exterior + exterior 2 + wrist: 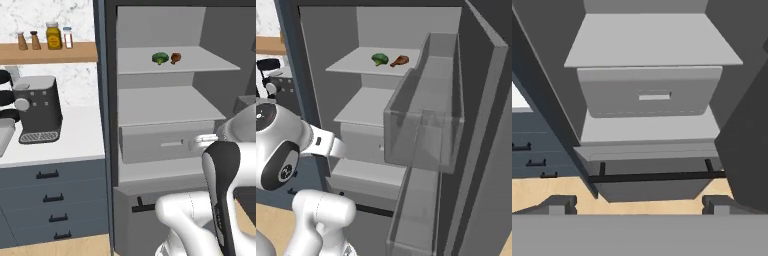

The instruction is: Place one broccoli and one chicken drumstick in each tupperware on the nearby counter, to pack two identical lunches.

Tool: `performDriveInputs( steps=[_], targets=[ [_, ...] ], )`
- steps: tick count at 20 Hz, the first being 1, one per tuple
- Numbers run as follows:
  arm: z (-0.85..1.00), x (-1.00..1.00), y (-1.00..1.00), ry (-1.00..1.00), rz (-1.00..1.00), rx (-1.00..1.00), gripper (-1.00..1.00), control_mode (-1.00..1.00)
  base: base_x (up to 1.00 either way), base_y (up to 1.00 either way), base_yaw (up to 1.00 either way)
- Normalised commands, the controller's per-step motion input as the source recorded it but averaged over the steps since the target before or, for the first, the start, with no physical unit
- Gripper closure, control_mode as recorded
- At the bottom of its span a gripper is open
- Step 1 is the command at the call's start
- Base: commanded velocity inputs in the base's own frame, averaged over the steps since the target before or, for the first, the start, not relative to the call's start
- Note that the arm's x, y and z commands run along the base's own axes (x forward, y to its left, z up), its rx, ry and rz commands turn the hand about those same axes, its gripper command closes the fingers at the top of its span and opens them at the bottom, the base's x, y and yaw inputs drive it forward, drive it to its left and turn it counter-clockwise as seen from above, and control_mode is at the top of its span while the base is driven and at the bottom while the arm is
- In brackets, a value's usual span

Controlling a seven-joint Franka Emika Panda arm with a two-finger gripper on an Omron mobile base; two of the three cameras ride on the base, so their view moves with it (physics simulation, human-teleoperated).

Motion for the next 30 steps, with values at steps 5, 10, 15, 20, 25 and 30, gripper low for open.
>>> performDriveInputs(
  steps=[5, 10, 15, 20, 25, 30],
  targets=[
    [0.00, 0.00, 0.00, 0.00, 0.00, 0.00, -1.00, 1.00, 0.02, -0.28, -0.10],
    [0.00, 0.04, 0.08, -0.01, -0.01, 0.00, -1.00, -1.00, 0.13, 0.16, -0.06],
    [0.03, 0.28, 0.09, -0.10, -0.05, 0.00, -1.00, -1.00, 0.00, 0.00, 0.00],
    [0.45, 0.23, 0.00, -0.27, -0.02, 0.02, -1.00, -1.00, 0.00, 0.00, 0.00],
    [0.52, 0.04, 0.00, -0.13, -0.06, 0.09, -1.00, -1.00, 0.00, 0.00, 0.00],
    [0.77, 0.08, 0.00, -0.01, -0.12, 0.22, -1.00, -1.00, 0.00, 0.00, 0.00]
  ],
)
